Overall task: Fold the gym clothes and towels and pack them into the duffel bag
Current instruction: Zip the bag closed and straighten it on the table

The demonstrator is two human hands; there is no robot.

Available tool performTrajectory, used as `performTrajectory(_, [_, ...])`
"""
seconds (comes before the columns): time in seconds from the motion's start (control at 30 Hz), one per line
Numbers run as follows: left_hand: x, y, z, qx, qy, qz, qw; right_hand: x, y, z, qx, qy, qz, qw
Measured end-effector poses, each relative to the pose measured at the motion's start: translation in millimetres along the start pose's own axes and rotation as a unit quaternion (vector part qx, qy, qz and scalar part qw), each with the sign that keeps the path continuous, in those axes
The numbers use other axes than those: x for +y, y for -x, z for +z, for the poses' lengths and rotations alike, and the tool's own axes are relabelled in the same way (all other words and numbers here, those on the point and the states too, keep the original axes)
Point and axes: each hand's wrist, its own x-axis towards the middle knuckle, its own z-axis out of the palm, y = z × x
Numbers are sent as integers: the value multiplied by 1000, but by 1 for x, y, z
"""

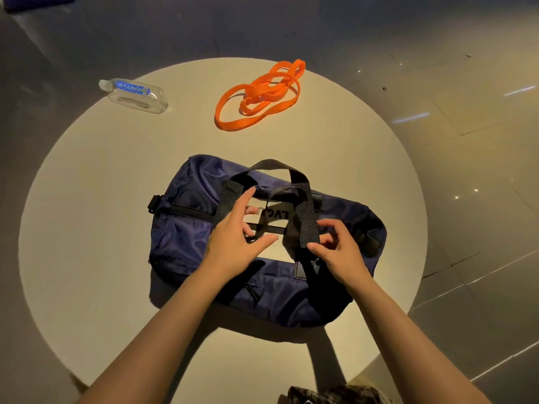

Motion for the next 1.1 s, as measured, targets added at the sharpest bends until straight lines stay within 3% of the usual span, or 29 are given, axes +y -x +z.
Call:
performTrajectory(0.13, [11,-6,10,-7,-54,-13,998,1,1,0,-41,0,8,999])
performTrajectory(0.27, [-6,22,13,49,-60,46,996,1,0,-3,-60,54,-5,997])
performTrajectory(0.43, [-61,84,10,92,-174,129,972,5,0,-7,-65,69,0,995])
performTrajectory(0.5, [-71,104,13,96,-198,127,967,6,0,-6,-67,71,-5,995])
performTrajectory(0.73, [-1,92,7,177,-55,54,981,0,4,-7,-89,132,-19,987])
performTrajectory(0.87, [47,54,19,70,-171,14,983,-5,6,-7,-105,170,-30,979])
performTrajectory(0.93, [53,39,31,-19,-273,-55,960,-8,7,-8,-111,191,-43,974])
performTrajectory(1.0, [49,37,41,-74,-308,-99,943,-8,6,-10,-110,192,-49,974])
performTrajectory(1.1, [37,57,46,-27,-281,-106,954,-9,4,-18,-73,127,-57,987])
